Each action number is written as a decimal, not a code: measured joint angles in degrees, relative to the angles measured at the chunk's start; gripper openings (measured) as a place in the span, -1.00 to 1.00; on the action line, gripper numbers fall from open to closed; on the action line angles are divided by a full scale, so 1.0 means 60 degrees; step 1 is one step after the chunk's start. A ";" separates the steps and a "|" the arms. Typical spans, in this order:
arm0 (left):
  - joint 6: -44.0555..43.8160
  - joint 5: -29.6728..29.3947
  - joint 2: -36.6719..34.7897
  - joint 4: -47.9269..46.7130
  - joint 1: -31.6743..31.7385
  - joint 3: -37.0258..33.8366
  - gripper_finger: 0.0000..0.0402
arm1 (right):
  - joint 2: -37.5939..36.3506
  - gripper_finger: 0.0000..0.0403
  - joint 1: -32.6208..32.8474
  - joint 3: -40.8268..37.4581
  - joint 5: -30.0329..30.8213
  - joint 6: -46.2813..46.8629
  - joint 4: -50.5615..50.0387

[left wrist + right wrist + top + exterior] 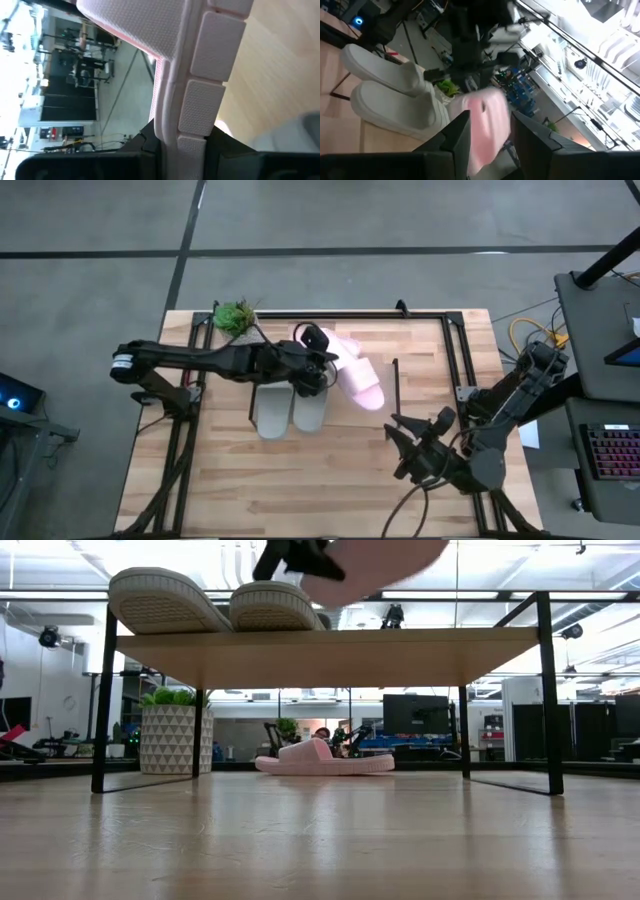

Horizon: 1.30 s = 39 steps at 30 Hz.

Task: Pick and place slides into the shelf
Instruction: Put the bottom pink slide on the shelf

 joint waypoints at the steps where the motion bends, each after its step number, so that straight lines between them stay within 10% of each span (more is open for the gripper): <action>1: -0.0012 0.0012 0.0014 0.0011 0.0000 -0.0108 -0.75 | 0.0000 -0.36 -0.0004 0.0032 -0.0002 -0.0036 -0.0017; 16: 0.0806 0.1017 -0.0012 0.1730 -0.0244 -0.0514 -0.75 | 0.0000 -0.35 -0.0364 0.0031 -0.0140 -0.0222 -0.0065; 21: 0.0796 0.0883 -0.0010 0.1726 -0.0264 -0.0522 -0.75 | -0.0308 -0.38 -0.0362 0.0001 -0.0653 0.2255 -0.0072; 30: 0.0733 0.0387 -0.0013 0.1661 -0.0266 -0.0540 -0.75 | -0.2665 -0.47 -0.0091 -0.1605 -0.6181 0.5578 -0.1075; 39: 0.0462 -0.0041 -0.0021 0.1665 -0.0218 -0.0544 -0.75 | -0.6053 -0.56 -0.0032 -0.4872 -0.6129 0.3565 0.1485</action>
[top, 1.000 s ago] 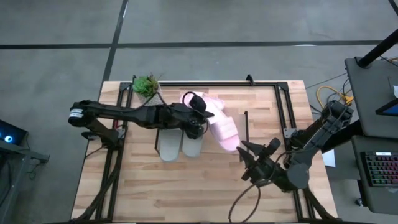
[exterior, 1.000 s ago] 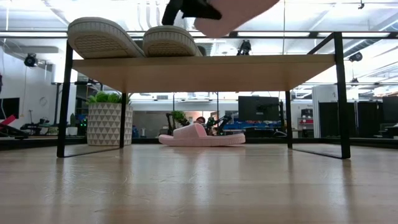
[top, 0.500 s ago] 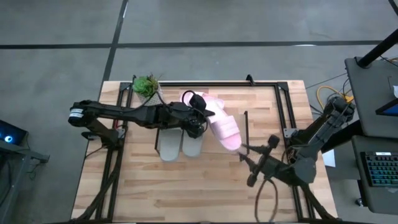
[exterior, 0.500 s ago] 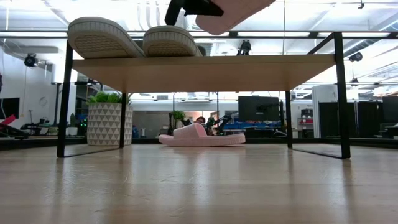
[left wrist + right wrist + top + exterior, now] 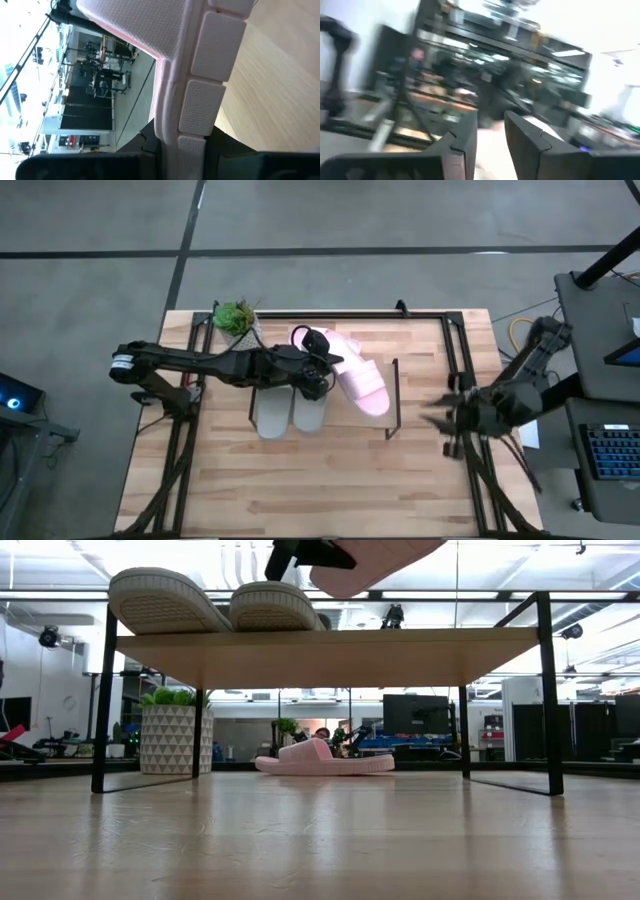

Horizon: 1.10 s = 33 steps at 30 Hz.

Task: Pick and place slides into the shelf
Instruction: Put the bottom pink slide on the shelf

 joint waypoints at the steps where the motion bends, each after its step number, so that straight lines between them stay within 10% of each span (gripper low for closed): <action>1: -0.0003 0.0004 -0.0004 0.0007 0.0011 -0.0012 -0.75 | -0.0245 -0.56 0.0068 -0.0131 0.0738 -0.0013 -0.0047; 4: -0.0011 -0.0003 -0.0007 -0.0008 0.0013 -0.0055 -0.75 | -0.0535 -0.55 0.0469 -0.0273 0.2933 -0.0273 -0.0282; 14: -0.0240 -0.0183 -0.0011 -0.0018 0.0032 -0.0160 -0.75 | 0.0081 -0.58 0.0438 -0.0068 0.3079 -0.1423 -0.0259; 27: -0.1024 -0.0507 -0.0624 -0.0944 0.0032 -0.0174 -0.75 | 0.0319 -0.58 -0.6616 0.0673 -0.7673 0.1958 -0.1926; 33: -0.1249 -0.0573 -0.1137 -0.1006 0.0050 -0.0549 -0.75 | 0.1808 -0.58 -0.8578 0.2814 -0.9330 0.1365 -0.3320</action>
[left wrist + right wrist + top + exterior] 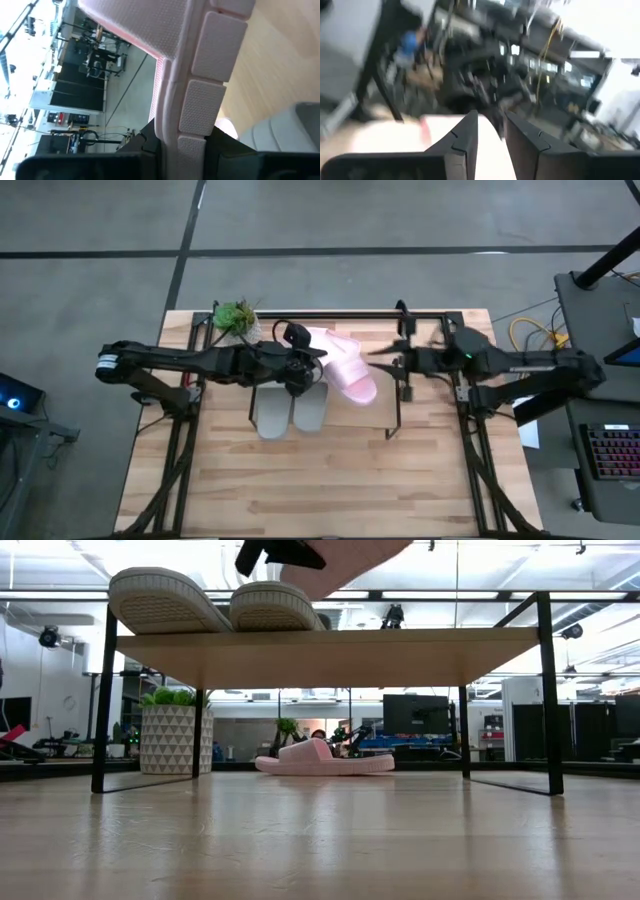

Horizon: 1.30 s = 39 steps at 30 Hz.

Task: Pick and place slides into the shelf
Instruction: Put the bottom pink slide on the shelf

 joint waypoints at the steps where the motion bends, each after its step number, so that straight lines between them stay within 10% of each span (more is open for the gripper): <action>1: -0.0006 -0.0002 -0.0128 0.0118 0.0040 -0.0140 -0.75 | 0.0214 -0.58 -0.0087 0.0523 0.0176 -0.0235 -0.0694; 12: -0.0256 -0.0492 -0.1494 0.1340 0.0496 -0.2211 -0.76 | 0.1968 -0.50 0.0904 0.4633 0.3817 -0.2640 -0.5824; 19: -0.0256 -0.1119 -0.2103 0.1846 0.0496 -0.2920 -0.76 | 0.3723 -0.50 0.0587 0.6152 0.2392 -0.4029 -0.5610; 28: -0.0431 -0.1184 -0.2473 0.1945 0.0504 -0.3308 -0.76 | 0.5448 -0.50 -0.2774 0.8643 0.1348 -0.4132 -0.6518; 35: -0.0432 -0.1204 -0.2473 0.1938 0.0535 -0.3327 -0.76 | 0.5955 -0.50 -0.4380 0.9856 0.5213 -0.4815 -0.8952; 39: -0.0441 -0.1249 -0.2473 0.2034 0.0587 -0.3353 -0.76 | 0.5479 -0.51 -0.4287 0.9808 0.5471 -0.4372 -1.0311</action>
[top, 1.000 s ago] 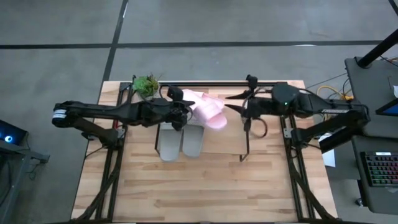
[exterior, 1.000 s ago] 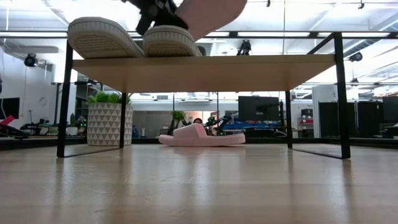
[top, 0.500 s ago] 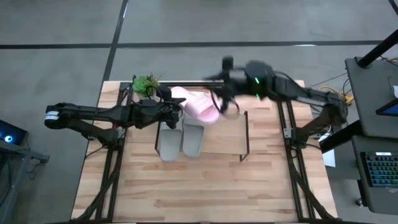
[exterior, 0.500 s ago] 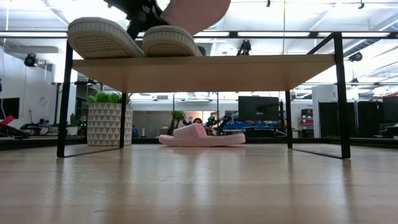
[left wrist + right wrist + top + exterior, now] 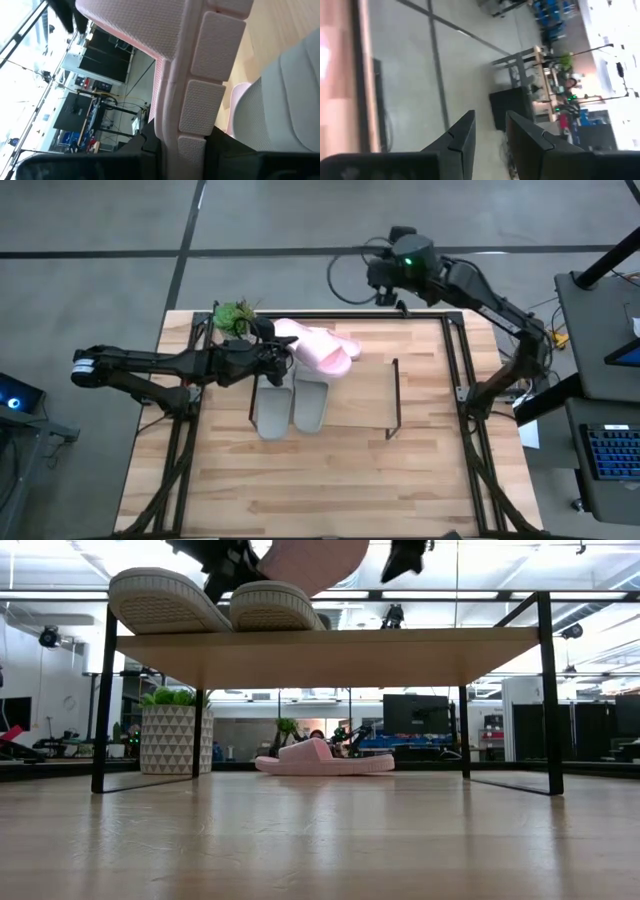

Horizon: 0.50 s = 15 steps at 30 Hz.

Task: Pick and place slides into the shelf
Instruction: Put the bottom pink slide on the shelf

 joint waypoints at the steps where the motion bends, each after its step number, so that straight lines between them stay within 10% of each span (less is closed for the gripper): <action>1: 0.0000 -0.0026 0.0000 0.0003 0.0017 -0.0006 -0.76 | -0.0206 -0.52 0.0094 -0.0119 0.0030 0.0117 -0.0226; 10: 0.0218 -0.0104 0.0235 0.0395 0.0088 -0.0024 -0.76 | -0.2008 -0.56 0.2615 -0.1914 -0.2509 0.2314 -0.1185; 15: 0.0666 0.0203 0.0589 0.0993 0.0088 -0.0024 -0.76 | -0.2524 -0.56 0.4869 -0.3413 -0.1473 0.1852 0.0633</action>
